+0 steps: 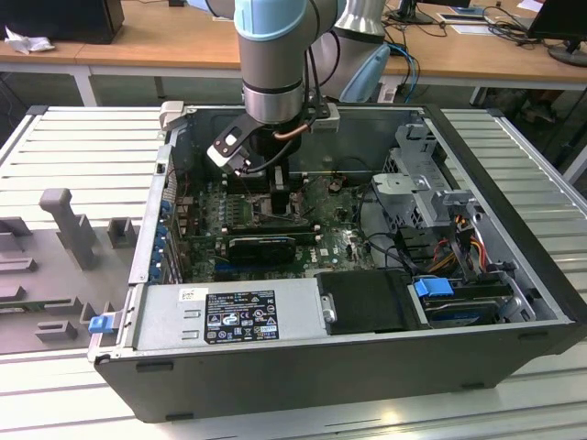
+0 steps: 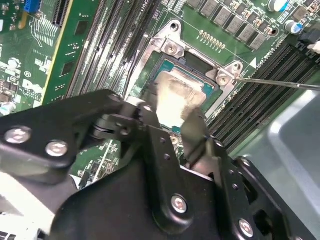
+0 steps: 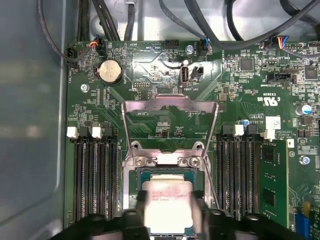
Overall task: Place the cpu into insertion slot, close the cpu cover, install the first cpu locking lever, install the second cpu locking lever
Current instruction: 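Place the cpu into insertion slot, then close the cpu cover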
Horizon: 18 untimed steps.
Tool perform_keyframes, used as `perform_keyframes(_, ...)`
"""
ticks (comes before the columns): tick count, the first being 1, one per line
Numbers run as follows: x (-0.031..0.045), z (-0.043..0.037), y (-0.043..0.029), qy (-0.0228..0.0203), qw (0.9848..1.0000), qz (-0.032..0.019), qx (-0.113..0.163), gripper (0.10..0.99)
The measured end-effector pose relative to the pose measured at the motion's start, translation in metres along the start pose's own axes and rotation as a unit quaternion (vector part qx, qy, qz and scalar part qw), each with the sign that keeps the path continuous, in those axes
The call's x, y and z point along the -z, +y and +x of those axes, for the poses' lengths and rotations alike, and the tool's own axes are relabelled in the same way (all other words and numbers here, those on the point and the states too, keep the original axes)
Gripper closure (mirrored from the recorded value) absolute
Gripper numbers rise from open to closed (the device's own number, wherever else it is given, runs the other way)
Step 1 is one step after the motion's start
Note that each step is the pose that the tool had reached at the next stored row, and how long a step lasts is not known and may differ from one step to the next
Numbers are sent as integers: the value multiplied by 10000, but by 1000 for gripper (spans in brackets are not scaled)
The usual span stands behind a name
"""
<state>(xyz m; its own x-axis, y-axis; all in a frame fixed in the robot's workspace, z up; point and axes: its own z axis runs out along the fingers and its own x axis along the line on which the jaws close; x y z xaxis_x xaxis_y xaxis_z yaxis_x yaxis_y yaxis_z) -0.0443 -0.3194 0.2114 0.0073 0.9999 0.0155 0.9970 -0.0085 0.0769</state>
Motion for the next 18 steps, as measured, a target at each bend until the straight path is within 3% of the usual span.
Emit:
perform_keyframes(2,4,-1,14,-1,10000,19,-1,745)
perform_keyframes(3,5,-1,21,0,10000,32,-1,745)
perform_keyframes(4,9,-1,31,11,10000,55,-2,929)
perform_keyframes(5,17,-2,33,15,10000,61,-3,980)
perform_keyframes(15,80,0,38,17,10000,61,-3,980)
perform_keyframes(16,80,-3,50,29,9999,103,-4,980)
perform_keyframes(18,79,-3,66,32,9999,120,-6,980)
